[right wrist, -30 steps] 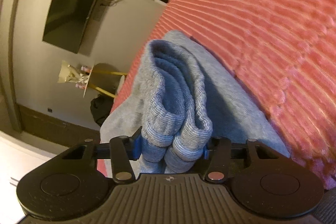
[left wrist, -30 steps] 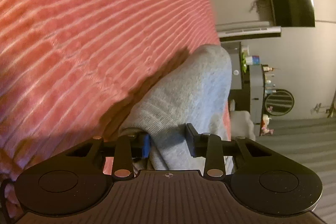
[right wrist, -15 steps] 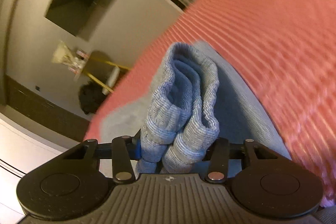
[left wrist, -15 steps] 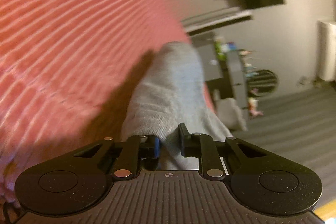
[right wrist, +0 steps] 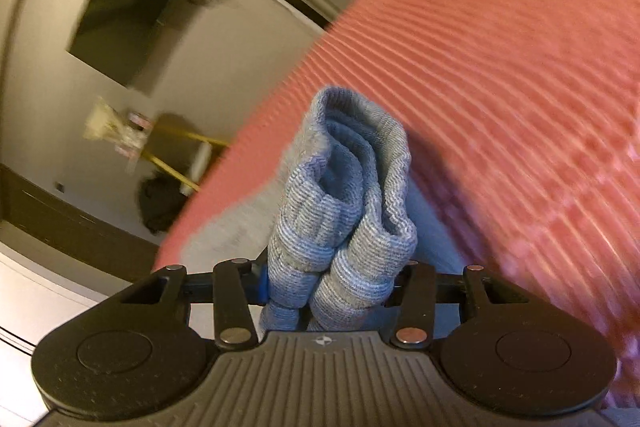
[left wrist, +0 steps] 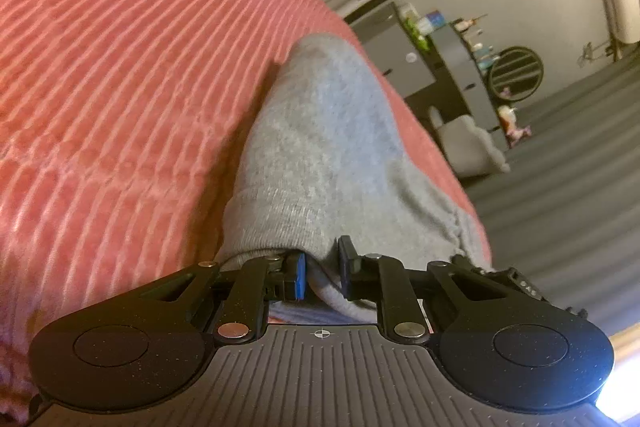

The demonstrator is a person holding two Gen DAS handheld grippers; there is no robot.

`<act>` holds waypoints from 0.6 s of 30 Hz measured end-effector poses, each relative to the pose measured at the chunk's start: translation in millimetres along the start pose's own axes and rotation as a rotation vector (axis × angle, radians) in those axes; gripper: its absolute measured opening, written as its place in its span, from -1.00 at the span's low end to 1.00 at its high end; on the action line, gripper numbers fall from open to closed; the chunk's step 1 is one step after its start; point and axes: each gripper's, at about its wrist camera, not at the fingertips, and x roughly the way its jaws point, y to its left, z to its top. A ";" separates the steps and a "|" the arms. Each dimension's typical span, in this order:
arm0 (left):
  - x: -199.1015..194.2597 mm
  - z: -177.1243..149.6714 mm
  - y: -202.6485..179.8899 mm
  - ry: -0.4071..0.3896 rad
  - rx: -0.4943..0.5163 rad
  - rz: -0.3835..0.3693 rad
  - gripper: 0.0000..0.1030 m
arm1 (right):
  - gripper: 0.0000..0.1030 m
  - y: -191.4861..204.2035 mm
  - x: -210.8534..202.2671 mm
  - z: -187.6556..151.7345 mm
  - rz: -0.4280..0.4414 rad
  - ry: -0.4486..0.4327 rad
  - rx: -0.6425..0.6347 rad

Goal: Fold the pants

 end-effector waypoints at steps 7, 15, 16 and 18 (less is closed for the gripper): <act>-19.3 -3.3 7.9 -0.023 -0.030 0.103 -0.55 | 0.10 -2.9 -1.9 -2.8 -0.054 0.075 -0.101; -70.6 17.9 -53.8 -0.197 0.292 0.115 0.07 | 0.33 11.6 -45.4 -10.7 -0.197 -0.111 -0.264; -66.9 27.5 -60.3 -0.210 0.317 0.121 0.08 | 0.33 18.1 -48.7 -11.4 -0.203 -0.158 -0.288; -52.2 45.2 -70.5 -0.207 0.342 0.149 0.08 | 0.29 31.7 -49.9 -15.6 -0.178 -0.230 -0.342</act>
